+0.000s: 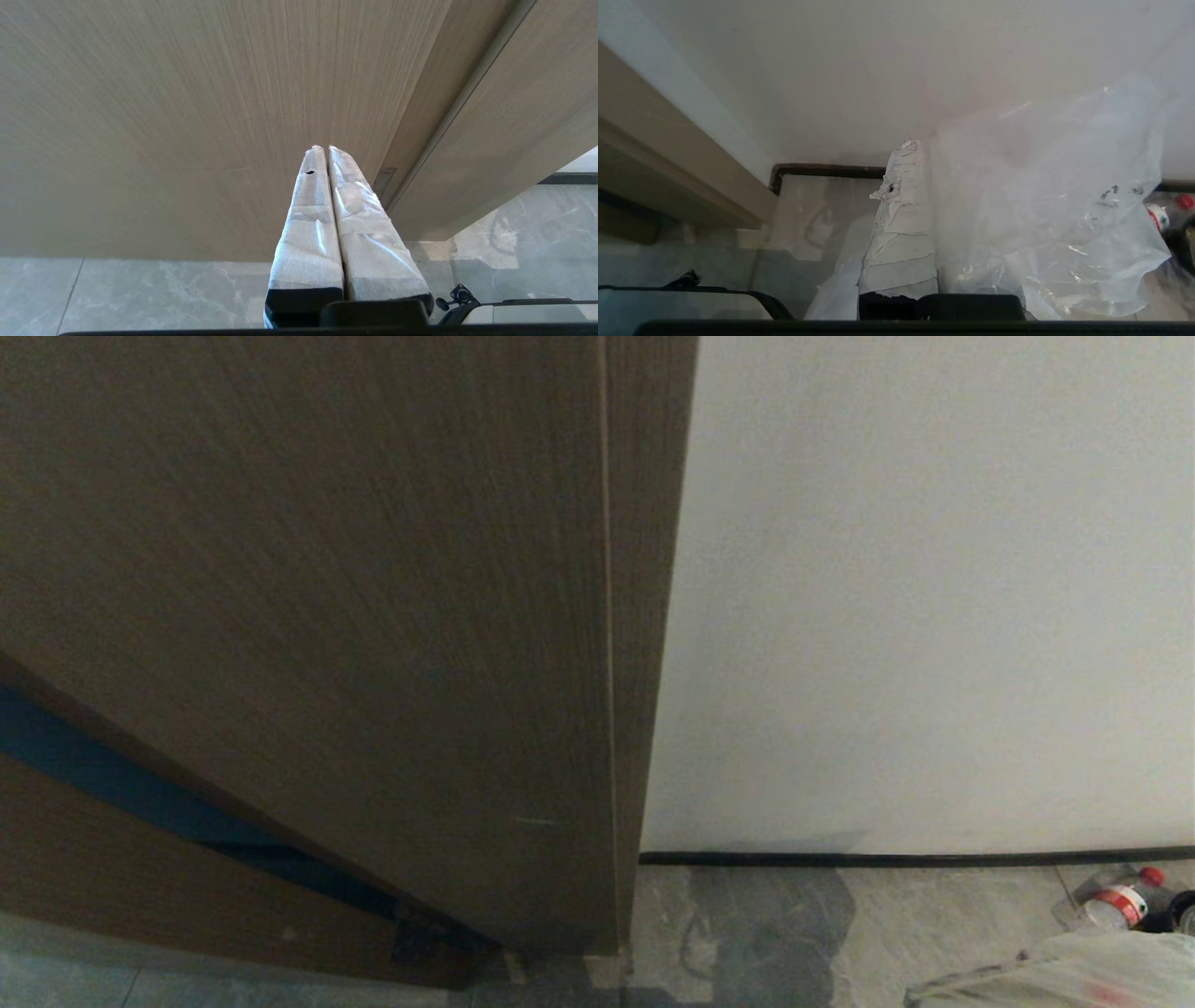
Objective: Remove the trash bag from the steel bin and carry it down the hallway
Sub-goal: Put the trash bag at the door
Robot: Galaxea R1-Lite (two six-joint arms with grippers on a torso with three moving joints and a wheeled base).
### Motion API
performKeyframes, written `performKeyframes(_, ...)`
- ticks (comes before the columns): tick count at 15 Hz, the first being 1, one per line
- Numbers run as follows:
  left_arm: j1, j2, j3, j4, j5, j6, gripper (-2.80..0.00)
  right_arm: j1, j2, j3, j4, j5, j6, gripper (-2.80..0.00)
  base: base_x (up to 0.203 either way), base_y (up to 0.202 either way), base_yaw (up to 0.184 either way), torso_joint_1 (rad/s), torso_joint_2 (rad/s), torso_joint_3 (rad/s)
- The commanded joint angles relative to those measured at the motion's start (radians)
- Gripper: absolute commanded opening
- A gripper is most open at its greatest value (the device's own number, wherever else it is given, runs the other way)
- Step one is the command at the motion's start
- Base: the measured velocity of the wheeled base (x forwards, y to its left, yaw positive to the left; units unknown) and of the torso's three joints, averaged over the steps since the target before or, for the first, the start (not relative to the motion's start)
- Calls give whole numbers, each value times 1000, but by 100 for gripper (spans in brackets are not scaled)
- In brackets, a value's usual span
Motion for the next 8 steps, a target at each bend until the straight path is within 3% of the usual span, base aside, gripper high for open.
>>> performKeyframes(1,0,0,2,0,0,0,-280,0,40,-95,26,21,-3,-280,0,0,0,0,0,0)
performKeyframes(6,0,0,2,0,0,0,-280,7,367,-464,412,53,-43,-280,0,0,0,0,0,0)
performKeyframes(8,0,0,2,0,0,0,-280,13,483,-505,458,56,-99,-280,0,0,0,0,0,0)
